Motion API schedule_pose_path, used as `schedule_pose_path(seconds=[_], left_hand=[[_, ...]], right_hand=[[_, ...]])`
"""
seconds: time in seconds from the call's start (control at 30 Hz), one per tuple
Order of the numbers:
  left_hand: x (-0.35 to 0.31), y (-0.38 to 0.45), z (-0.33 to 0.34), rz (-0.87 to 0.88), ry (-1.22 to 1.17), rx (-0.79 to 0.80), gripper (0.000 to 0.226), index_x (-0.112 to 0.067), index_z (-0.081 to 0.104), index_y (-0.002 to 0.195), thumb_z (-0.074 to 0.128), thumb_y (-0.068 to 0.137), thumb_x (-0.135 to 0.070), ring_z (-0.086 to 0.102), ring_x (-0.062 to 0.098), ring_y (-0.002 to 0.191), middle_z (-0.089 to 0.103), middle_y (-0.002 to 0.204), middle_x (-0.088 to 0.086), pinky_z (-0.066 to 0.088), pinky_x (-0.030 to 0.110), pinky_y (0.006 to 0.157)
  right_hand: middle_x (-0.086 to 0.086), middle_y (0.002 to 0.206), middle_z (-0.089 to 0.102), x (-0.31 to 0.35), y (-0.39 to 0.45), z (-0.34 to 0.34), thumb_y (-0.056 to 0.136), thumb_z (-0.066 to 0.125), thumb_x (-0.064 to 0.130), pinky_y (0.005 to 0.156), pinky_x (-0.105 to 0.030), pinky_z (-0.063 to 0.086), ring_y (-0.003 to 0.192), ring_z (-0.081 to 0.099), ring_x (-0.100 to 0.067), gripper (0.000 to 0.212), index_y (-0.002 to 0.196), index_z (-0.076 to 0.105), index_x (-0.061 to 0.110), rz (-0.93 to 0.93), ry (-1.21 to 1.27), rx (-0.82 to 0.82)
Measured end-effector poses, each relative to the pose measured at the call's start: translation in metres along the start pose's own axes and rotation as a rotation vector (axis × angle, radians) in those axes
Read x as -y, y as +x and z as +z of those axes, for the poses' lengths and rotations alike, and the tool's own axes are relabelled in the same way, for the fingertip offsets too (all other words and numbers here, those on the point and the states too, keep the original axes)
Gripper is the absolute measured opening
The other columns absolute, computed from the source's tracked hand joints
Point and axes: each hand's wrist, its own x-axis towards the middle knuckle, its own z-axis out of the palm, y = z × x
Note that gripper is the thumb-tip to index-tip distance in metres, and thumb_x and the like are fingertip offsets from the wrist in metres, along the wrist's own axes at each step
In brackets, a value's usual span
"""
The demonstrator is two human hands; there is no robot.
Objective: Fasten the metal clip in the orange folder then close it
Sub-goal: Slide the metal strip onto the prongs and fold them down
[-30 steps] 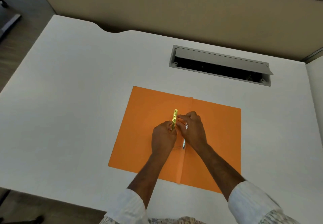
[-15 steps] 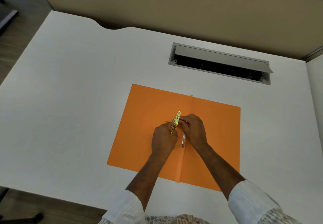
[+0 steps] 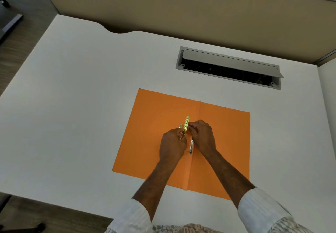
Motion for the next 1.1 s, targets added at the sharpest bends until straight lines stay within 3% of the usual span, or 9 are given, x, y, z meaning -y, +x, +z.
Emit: schedule_pose_path(seconds=[0.37,0.5,0.6,0.7,0.83,0.93,1.1], left_hand=[[0.001,0.001,0.000,0.010,0.011,-0.005,0.026,-0.014,0.076,0.107,0.073,0.082,-0.010,0.069,0.021,0.081,0.075,0.090,0.007,0.056,0.031,0.074],[0.001,0.004,-0.001,0.001,0.002,0.015,0.025,-0.014,0.075,0.109,0.073,0.084,-0.015,0.069,0.020,0.082,0.075,0.092,0.007,0.057,0.032,0.077],[0.002,0.006,-0.003,0.002,-0.007,0.021,0.029,-0.012,0.074,0.112,0.075,0.085,-0.018,0.070,0.019,0.085,0.075,0.096,0.008,0.054,0.026,0.077],[0.003,0.009,-0.004,-0.017,-0.010,0.035,0.029,-0.012,0.073,0.112,0.075,0.084,-0.017,0.069,0.018,0.083,0.074,0.094,0.007,0.056,0.028,0.078],[0.002,0.011,-0.004,-0.024,0.015,0.053,0.028,-0.015,0.072,0.113,0.074,0.085,-0.020,0.069,0.019,0.082,0.074,0.094,0.005,0.057,0.029,0.079],[0.003,0.011,-0.003,-0.027,0.021,0.055,0.029,-0.015,0.072,0.114,0.074,0.085,-0.020,0.068,0.019,0.082,0.074,0.095,0.006,0.057,0.030,0.079],[0.002,0.011,-0.005,-0.028,0.020,0.058,0.029,-0.014,0.072,0.113,0.074,0.084,-0.019,0.067,0.016,0.079,0.074,0.093,0.006,0.056,0.029,0.077]], right_hand=[[-0.010,0.089,0.067,-0.001,-0.001,-0.001,0.092,0.062,0.011,0.077,-0.034,0.043,0.087,0.059,-0.028,0.020,0.105,0.075,0.016,-0.020,0.001,0.027],[-0.011,0.113,0.060,0.000,-0.007,-0.001,0.093,0.061,0.013,0.082,-0.029,0.049,0.100,0.058,-0.023,0.027,0.120,0.066,0.011,-0.017,-0.020,-0.020],[-0.008,0.116,0.057,-0.005,-0.031,0.003,0.095,0.059,0.013,0.083,-0.025,0.049,0.102,0.059,-0.020,0.023,0.118,0.062,0.012,-0.001,0.011,-0.097],[-0.003,0.114,0.056,-0.019,-0.063,0.009,0.095,0.057,0.018,0.084,-0.030,0.050,0.103,0.054,-0.018,0.019,0.113,0.062,0.019,-0.074,-0.073,0.041],[0.003,0.125,0.054,-0.026,-0.085,0.015,0.087,0.064,0.042,0.091,-0.033,0.044,0.111,0.047,-0.017,0.031,0.116,0.061,0.032,-0.199,-0.251,0.163],[0.002,0.119,0.059,-0.022,-0.080,0.017,0.091,0.061,0.040,0.086,-0.036,0.046,0.108,0.050,-0.019,0.021,0.108,0.068,0.031,-0.232,-0.296,0.114],[-0.003,0.099,0.063,-0.014,-0.069,0.017,0.092,0.064,0.025,0.066,-0.035,0.051,0.089,0.054,-0.022,0.014,0.100,0.074,0.020,-0.176,-0.252,0.037]])
